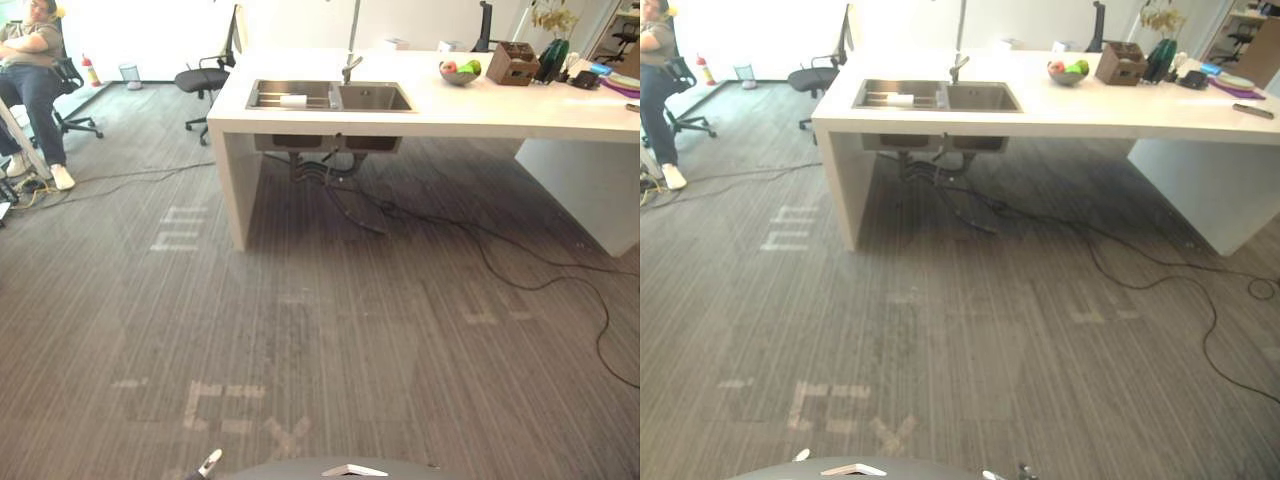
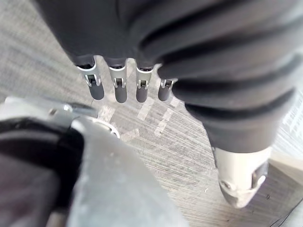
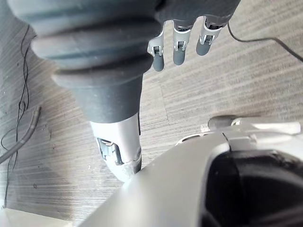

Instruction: Walk over to the sink, pick up the cup, carry it to the dishwasher, place the cup inside the dishwasher, then close the dishwasher door

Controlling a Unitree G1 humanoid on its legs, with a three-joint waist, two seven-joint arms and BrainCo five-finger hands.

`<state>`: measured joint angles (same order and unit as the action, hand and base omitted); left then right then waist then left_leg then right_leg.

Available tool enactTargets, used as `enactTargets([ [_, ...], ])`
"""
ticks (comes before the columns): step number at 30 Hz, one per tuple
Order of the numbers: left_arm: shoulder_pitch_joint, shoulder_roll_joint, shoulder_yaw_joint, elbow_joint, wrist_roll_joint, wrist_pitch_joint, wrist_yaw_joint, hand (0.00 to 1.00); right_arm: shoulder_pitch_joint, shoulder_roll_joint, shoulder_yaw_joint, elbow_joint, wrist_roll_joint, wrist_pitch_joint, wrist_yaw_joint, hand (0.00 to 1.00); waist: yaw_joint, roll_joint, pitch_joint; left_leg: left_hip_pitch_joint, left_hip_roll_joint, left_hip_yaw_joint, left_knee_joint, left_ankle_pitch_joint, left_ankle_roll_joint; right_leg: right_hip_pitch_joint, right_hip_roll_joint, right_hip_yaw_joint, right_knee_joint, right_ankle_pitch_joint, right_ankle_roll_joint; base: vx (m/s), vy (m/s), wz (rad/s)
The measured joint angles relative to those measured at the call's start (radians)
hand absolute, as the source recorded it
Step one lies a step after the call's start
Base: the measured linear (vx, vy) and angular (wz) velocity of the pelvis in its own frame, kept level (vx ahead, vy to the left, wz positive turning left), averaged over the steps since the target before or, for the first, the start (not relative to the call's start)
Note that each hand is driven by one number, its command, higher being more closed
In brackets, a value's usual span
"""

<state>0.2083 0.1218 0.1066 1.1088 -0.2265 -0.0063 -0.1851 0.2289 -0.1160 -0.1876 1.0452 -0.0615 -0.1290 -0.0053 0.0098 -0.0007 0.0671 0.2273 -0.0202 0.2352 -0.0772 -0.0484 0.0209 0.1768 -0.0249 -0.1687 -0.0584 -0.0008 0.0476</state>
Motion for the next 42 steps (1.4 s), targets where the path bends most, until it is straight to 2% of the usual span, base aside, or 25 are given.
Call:
enactTargets([
  [4,-0.023,0.015,-0.065,0.000,0.155,-0.030,0.080,0.00,-0.023,-0.001,0.022,0.003,-0.018,0.007,0.005,0.00,-0.006,-0.010,0.017,-0.003,-0.001,-0.007,0.000,0.005,0.000,0.003,0.000,-0.005,-0.013,0.010,-0.002,-0.03,-0.023,0.04],
  [13,-0.030,0.019,-0.109,0.000,0.213,-0.022,0.162,0.00,-0.054,-0.005,0.026,0.036,-0.016,0.008,0.026,0.00,-0.011,-0.012,0.040,-0.001,-0.004,-0.016,-0.001,0.006,0.001,0.012,-0.001,-0.013,-0.022,0.014,-0.002,-0.04,-0.030,0.03],
  [16,-0.030,0.019,-0.109,0.000,0.249,0.006,0.206,0.00,-0.061,-0.001,0.028,0.038,-0.020,0.018,0.025,0.00,-0.011,-0.021,0.046,-0.003,-0.005,-0.021,-0.001,0.008,0.002,0.013,-0.002,-0.020,-0.025,0.014,-0.001,-0.04,-0.029,0.05],
  [21,-0.031,0.019,-0.109,0.000,0.290,0.005,0.241,0.00,-0.073,0.000,0.031,0.044,-0.025,0.015,0.025,0.00,-0.013,-0.026,0.053,-0.008,-0.009,-0.041,-0.003,0.013,0.005,0.015,-0.007,-0.038,-0.026,0.012,0.001,-0.04,-0.025,0.11],
  [26,-0.030,0.017,-0.109,0.000,0.290,0.005,0.273,0.00,-0.077,-0.004,0.050,0.054,-0.032,-0.007,0.021,0.00,-0.013,-0.025,0.062,-0.008,-0.009,-0.042,-0.006,0.014,0.005,0.015,-0.006,-0.038,-0.027,0.013,0.001,-0.04,-0.030,0.01],
  [29,-0.030,0.016,-0.109,0.000,0.285,0.005,0.292,0.00,-0.078,-0.005,0.056,0.054,-0.061,-0.041,0.017,0.00,-0.013,-0.025,0.066,-0.008,-0.009,-0.042,-0.006,0.015,0.004,0.016,-0.006,-0.038,-0.027,0.013,0.000,-0.04,-0.033,0.00],
  [31,-0.026,0.014,-0.108,0.001,0.220,0.006,0.300,0.00,-0.083,-0.008,0.066,0.063,-0.064,-0.070,0.017,0.00,-0.013,-0.023,0.069,-0.008,-0.009,-0.042,-0.006,0.015,0.004,0.016,-0.006,-0.039,-0.027,0.013,0.000,-0.03,-0.027,0.00],
  [34,-0.016,0.015,-0.096,0.002,0.092,0.014,0.305,0.00,-0.086,-0.007,0.067,0.071,-0.065,-0.091,0.017,0.00,-0.013,-0.023,0.073,-0.008,-0.009,-0.047,-0.006,0.016,0.004,0.017,-0.006,-0.044,-0.025,0.013,0.000,-0.03,-0.031,0.04],
  [36,-0.010,0.014,-0.077,0.003,0.048,0.015,0.304,0.00,-0.086,-0.006,0.066,0.071,-0.070,-0.095,0.016,0.00,-0.013,-0.025,0.075,-0.011,-0.009,-0.051,-0.006,0.018,0.005,0.018,-0.007,-0.050,-0.023,0.013,0.001,-0.03,-0.031,0.12],
  [42,-0.005,0.005,-0.037,0.003,0.030,0.004,0.302,0.00,-0.087,-0.004,0.066,0.071,-0.104,-0.112,0.009,0.00,-0.010,-0.029,0.078,-0.013,-0.011,-0.073,-0.007,0.030,0.004,0.025,-0.009,-0.071,-0.022,0.013,0.000,-0.06,-0.032,0.10],
])
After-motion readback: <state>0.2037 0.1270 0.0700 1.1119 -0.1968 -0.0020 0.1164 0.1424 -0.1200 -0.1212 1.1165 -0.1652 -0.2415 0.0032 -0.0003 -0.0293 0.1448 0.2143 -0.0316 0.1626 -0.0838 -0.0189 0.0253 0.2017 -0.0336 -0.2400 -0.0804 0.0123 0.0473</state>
